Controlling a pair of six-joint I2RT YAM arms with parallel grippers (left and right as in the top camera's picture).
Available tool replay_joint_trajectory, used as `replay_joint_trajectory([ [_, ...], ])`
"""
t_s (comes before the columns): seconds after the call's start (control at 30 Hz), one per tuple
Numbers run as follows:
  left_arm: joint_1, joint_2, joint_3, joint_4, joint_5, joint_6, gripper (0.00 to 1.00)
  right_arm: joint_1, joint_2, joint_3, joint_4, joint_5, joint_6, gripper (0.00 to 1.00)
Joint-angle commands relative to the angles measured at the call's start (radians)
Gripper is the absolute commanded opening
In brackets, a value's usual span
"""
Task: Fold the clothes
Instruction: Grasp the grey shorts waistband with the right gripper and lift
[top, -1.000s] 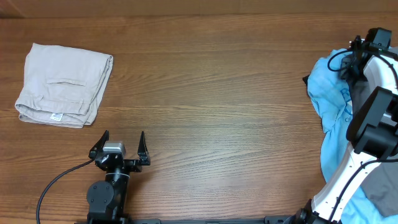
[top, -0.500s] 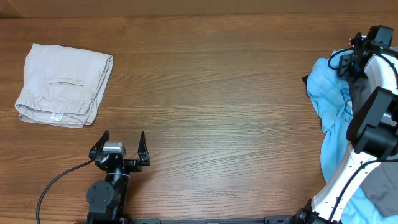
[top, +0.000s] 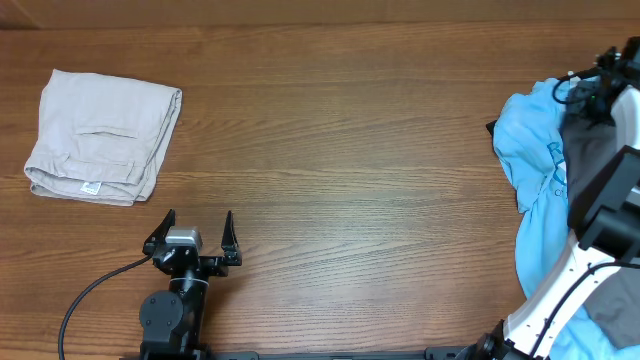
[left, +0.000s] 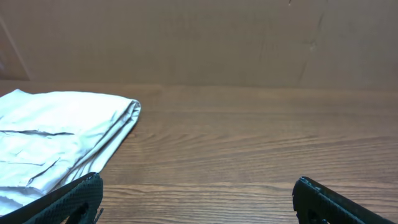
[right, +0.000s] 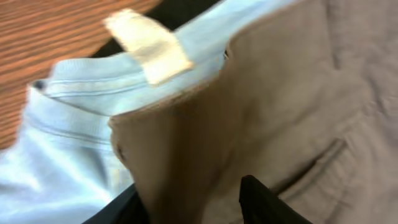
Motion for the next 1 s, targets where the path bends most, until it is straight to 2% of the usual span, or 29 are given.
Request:
replay_joint_trajectory([
  [0.0,-0.006,-0.011,-0.004,0.003,-0.009,0.019,1.0,-0.032,0.007,0.03,-0.012,-0.071,0.027,0.47],
  [0.1,-0.006,-0.011,-0.004,0.003,-0.009,0.019,1.0,-0.037,0.007,0.03,-0.017,-0.14,0.027,0.48],
  [0.53,-0.006,-0.011,-0.004,0.003,-0.009,0.019,1.0,-0.024,0.009,0.025,-0.046,-0.152,0.053,0.46],
  [0.67,-0.006,-0.011,-0.004,0.003,-0.009,0.019,1.0,-0.024,0.008,0.025,-0.043,-0.178,0.054,0.26],
  [0.83,-0.006,-0.011,-0.004,0.003,-0.009,0.019,1.0,-0.024,0.008,0.025,-0.04,-0.179,0.054,0.22],
  [0.9,-0.006,-0.011,-0.004,0.003,-0.009,0.019,1.0,-0.024,0.008,0.025,-0.04,-0.179,0.055,0.16],
  [0.97,-0.006,-0.011,-0.004,0.003,-0.009,0.019,1.0,-0.024,0.008,0.025,-0.038,-0.179,0.074,0.04],
])
